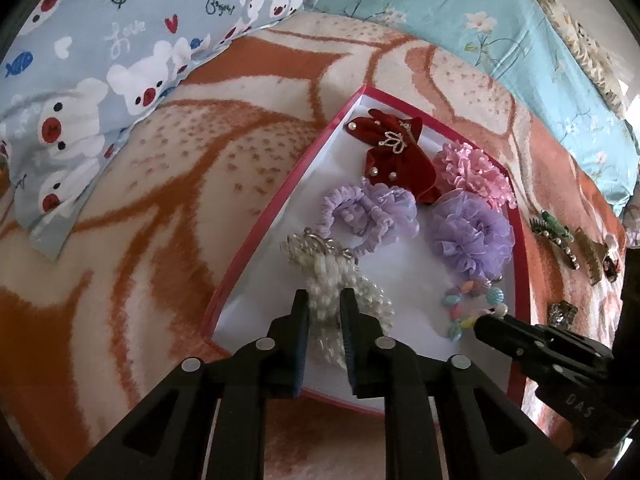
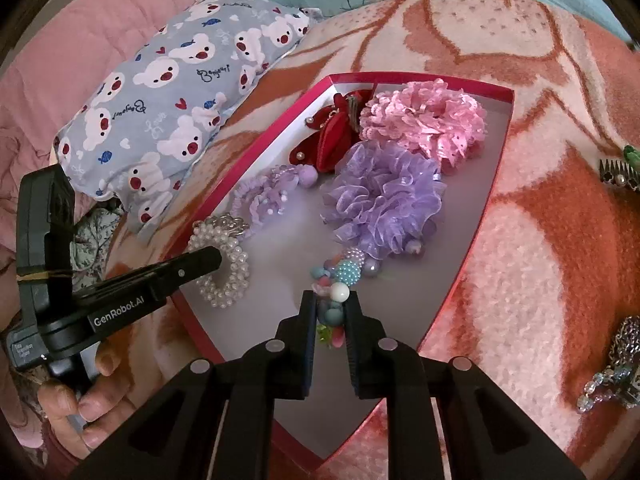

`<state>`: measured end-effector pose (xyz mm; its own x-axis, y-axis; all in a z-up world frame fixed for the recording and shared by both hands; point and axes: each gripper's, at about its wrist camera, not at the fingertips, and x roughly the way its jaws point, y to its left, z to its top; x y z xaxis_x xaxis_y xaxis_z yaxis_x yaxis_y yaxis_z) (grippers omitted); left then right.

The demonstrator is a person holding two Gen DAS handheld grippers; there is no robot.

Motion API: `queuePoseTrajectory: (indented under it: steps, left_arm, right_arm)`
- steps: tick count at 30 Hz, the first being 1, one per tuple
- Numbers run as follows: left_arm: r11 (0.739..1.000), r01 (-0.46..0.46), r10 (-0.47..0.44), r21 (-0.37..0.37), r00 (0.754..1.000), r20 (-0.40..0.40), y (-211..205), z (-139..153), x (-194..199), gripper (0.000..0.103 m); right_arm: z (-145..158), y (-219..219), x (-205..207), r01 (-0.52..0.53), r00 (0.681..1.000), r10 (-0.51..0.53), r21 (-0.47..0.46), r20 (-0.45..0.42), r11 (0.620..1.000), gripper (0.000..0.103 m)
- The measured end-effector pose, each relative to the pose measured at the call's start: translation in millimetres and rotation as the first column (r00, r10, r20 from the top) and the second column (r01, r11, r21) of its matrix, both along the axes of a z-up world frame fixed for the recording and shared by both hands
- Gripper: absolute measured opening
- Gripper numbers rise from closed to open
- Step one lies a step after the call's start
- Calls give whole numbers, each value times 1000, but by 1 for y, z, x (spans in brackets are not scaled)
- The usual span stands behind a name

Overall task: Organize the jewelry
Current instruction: 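Carry pearl clip with left tool while right tool carries bead bracelet over box, then open the left tool over the box while the right tool opens, releasing both items, then grasp green braided scrunchie with left tool while right tool grasps beige claw clip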

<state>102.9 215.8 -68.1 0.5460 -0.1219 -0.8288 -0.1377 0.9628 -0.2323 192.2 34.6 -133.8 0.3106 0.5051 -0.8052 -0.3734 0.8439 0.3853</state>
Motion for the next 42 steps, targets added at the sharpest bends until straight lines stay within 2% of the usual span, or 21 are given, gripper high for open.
queuePoseTrajectory:
  steps: [3,8,12,14,15,17,18,24,26,32,37,42]
  left_arm:
    - [1000,0,0,7,1000,1,-1,1,-2,24]
    - [1000,8,-8,23,1000,12,-2,7,-7,26]
    - [999,15,-15,32,1000,18,-4,12,-10,34]
    - [999,22,-23,38,999,27,-6,17,-13,34]
    - [999,25,-26,41,999,30,-7,19,-15,35]
    - [999,31,-33,45,999,42,-8,25,-17,35]
    - [998,35,-38,46,998,50,-10,30,-19,35]
    - [996,69,-73,56,994,85,-27,50,-25,38]
    - [994,88,-93,62,991,93,-37,55,-26,38]
    - [985,163,-168,57,981,97,-71,62,-22,42]
    - [972,228,-232,49,968,99,-100,66,-17,47]
    - [956,290,-294,54,951,100,-131,70,-9,47]
  right_arm:
    - [-1,-3,1,6,1000,-6,1,-5,1000,14]
    - [-1,-15,2,19,1000,-20,-6,-11,1000,15]
    - [0,-20,2,31,1000,-31,-24,-7,999,15]
    - [2,-24,1,36,999,-36,-7,-12,999,16]
    - [4,-25,0,40,999,-40,-1,-10,999,16]
    - [13,-30,-5,49,999,-49,14,9,999,27]
    - [19,-34,-8,53,998,-53,24,24,998,29]
    - [45,-72,-20,114,990,-118,58,72,992,32]
    - [50,-95,-22,156,984,-160,53,76,986,35]
    - [53,-159,-28,285,956,-287,43,64,958,36]
    - [51,-212,-34,392,918,-394,41,52,919,36]
    - [51,-253,-38,472,879,-473,39,55,881,36]
